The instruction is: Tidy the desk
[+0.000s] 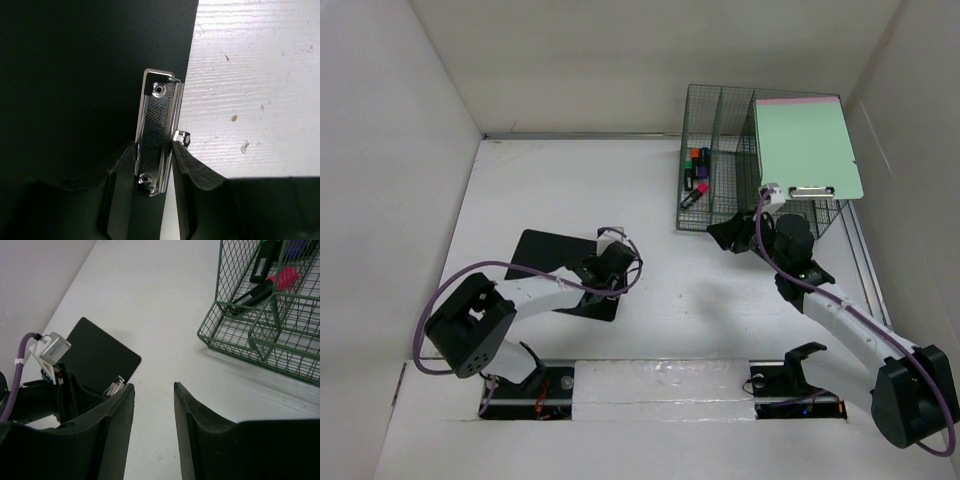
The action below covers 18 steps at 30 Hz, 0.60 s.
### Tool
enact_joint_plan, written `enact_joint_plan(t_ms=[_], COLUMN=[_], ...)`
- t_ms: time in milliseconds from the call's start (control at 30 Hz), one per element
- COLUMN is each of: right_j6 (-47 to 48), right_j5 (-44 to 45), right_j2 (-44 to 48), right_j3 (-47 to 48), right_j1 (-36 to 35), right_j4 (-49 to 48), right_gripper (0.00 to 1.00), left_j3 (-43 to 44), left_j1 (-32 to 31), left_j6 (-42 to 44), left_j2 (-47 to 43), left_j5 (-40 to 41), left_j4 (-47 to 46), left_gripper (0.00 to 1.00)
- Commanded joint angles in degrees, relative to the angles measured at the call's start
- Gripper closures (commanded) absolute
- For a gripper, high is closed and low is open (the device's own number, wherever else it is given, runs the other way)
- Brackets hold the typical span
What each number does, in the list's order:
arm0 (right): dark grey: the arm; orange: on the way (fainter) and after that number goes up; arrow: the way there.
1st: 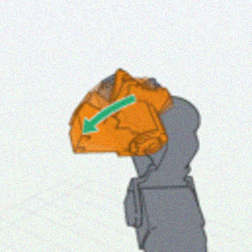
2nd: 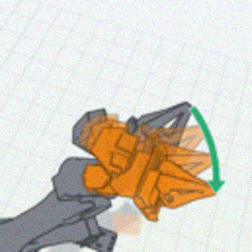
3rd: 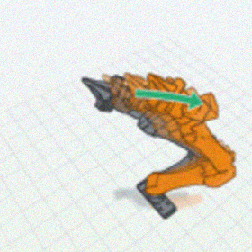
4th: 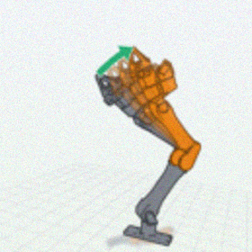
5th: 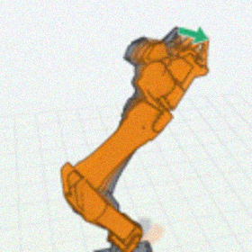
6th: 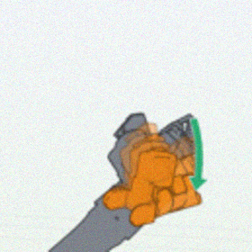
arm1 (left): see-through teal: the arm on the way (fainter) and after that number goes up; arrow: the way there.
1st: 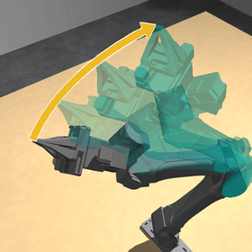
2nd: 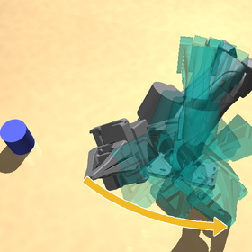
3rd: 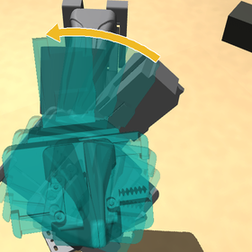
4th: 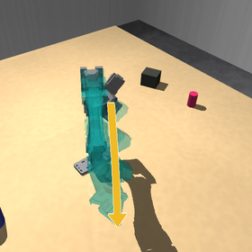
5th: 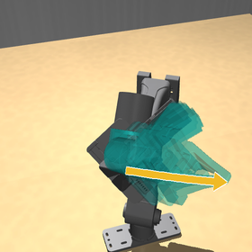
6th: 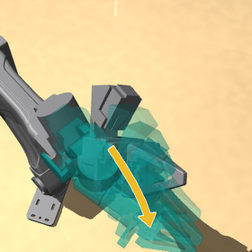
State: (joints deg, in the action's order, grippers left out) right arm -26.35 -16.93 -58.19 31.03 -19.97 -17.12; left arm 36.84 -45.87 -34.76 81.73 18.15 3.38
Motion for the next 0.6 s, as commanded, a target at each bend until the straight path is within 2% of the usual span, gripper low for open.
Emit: enact_joint_plan(t_ms=[0, 33, 133, 267, 567], right_j6=[-0.28, -0.28, -0.37, -0.11, 0.16], right_j5=[0.14, 0.75, 0.67, 1.72, 1.9], right_j2=[0.98, 1.24, 1.5, 3.08, 6.34], right_j3=[0.79, 0.79, 0.88, 0.53, -0.09], right_j1=[-0.42, -0.42, -0.42, -0.42, 0.63], right_j4=[-3.0, -2.92, -2.83, -2.12, -0.98], right_gripper=[0.57, 0.57, 0.57, 0.57, 0.57], left_j3=[0.69, 1.99, 3.06, 6.48, 9.3], left_j1=[-1.68, -2.47, -3.34, -6.59, -8.8], left_j6=[-0.83, -0.75, -1.18, -2.15, -3.73], left_j2=[2.29, 3.94, 5.62, 10.45, 14.95], left_j5=[-1.45, -1.45, -0.4, 2.4, 5.31], left_j4=[4.97, 6.02, 7.17, 9.97, 12.79], left_gripper=[0.72, 0.76, 0.76, 0.68, 0.66])
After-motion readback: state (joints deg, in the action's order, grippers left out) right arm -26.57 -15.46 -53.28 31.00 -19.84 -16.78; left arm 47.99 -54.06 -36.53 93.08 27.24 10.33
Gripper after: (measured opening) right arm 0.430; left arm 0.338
